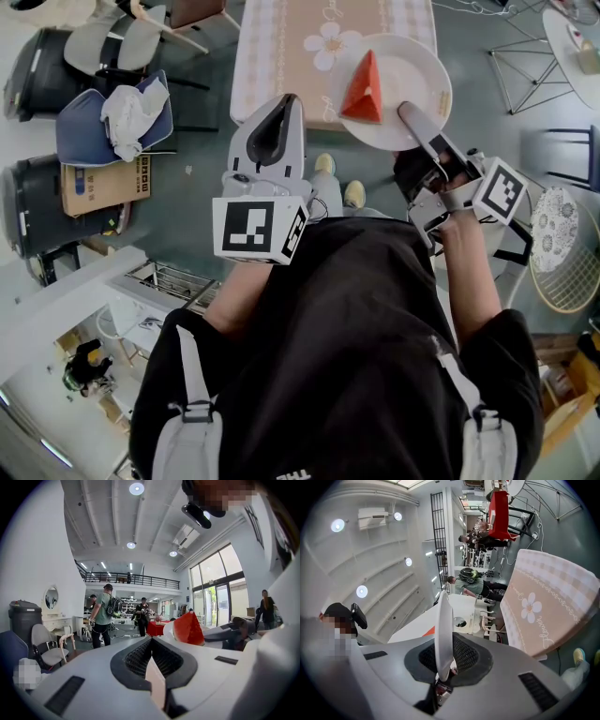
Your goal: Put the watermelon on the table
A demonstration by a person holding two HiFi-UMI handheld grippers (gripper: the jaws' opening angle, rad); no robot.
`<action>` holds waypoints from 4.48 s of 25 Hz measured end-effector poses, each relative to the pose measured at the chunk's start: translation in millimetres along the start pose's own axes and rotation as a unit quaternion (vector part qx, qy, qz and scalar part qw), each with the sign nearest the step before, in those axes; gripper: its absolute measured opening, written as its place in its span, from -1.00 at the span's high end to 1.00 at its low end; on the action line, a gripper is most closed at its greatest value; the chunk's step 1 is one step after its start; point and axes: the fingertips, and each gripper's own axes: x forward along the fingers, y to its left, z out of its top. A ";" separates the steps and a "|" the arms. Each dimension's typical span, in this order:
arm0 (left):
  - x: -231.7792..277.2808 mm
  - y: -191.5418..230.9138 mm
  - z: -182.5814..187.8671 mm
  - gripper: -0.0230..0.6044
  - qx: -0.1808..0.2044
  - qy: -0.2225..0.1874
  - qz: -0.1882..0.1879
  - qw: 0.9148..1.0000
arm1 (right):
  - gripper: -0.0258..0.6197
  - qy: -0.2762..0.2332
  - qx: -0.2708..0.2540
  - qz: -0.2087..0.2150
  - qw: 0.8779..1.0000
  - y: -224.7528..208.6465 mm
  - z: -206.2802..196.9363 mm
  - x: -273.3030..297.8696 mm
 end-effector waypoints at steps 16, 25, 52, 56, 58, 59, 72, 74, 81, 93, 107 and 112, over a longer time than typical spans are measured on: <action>-0.7 -0.5 -3.7 0.92 -0.003 0.005 -0.011 1.000 | 0.84 -0.002 0.006 -0.001 1.000 1.8 -5.4 3.7; 13.4 -3.3 -4.1 0.92 -0.002 0.008 -0.023 1.000 | 0.84 -0.005 0.006 -0.005 1.000 -2.1 3.5 6.3; 103.5 62.4 3.6 0.92 -0.018 0.023 -0.048 0.998 | 0.84 -0.034 0.017 -0.028 0.999 -27.7 60.5 83.5; 118.5 69.5 4.1 0.92 -0.018 0.023 -0.054 0.998 | 0.84 -0.040 0.020 -0.029 0.999 -32.8 70.9 93.6; 124.9 75.1 5.3 0.92 -0.019 0.023 -0.056 0.998 | 0.84 -0.042 0.018 -0.030 0.999 -33.9 75.7 100.1; 127.6 78.0 5.7 0.92 -0.020 0.024 -0.057 0.998 | 0.84 -0.043 0.017 -0.030 0.998 -34.2 77.6 103.6; 161.1 109.8 4.0 0.92 -0.030 0.030 -0.077 0.996 | 0.84 -0.056 0.014 -0.041 0.997 -45.0 91.9 142.2; 165.3 115.8 3.0 0.92 -0.031 0.031 -0.079 0.996 | 0.84 -0.058 0.013 -0.043 0.997 -47.4 92.9 148.7; 181.0 134.5 5.6 0.92 -0.030 0.029 -0.091 0.995 | 0.84 -0.064 0.007 -0.046 0.997 -50.3 97.9 170.2; 203.5 156.0 6.6 0.92 -0.032 0.024 -0.102 0.994 | 0.84 -0.077 0.004 -0.046 0.996 -56.7 106.0 192.9; 212.8 163.6 6.3 0.92 -0.037 0.021 -0.107 0.993 | 0.84 -0.080 0.003 -0.054 0.995 -62.1 106.0 201.5; 214.2 168.6 5.8 0.92 -0.039 0.022 -0.100 0.994 | 0.84 -0.072 0.000 -0.059 0.996 -64.9 108.6 205.7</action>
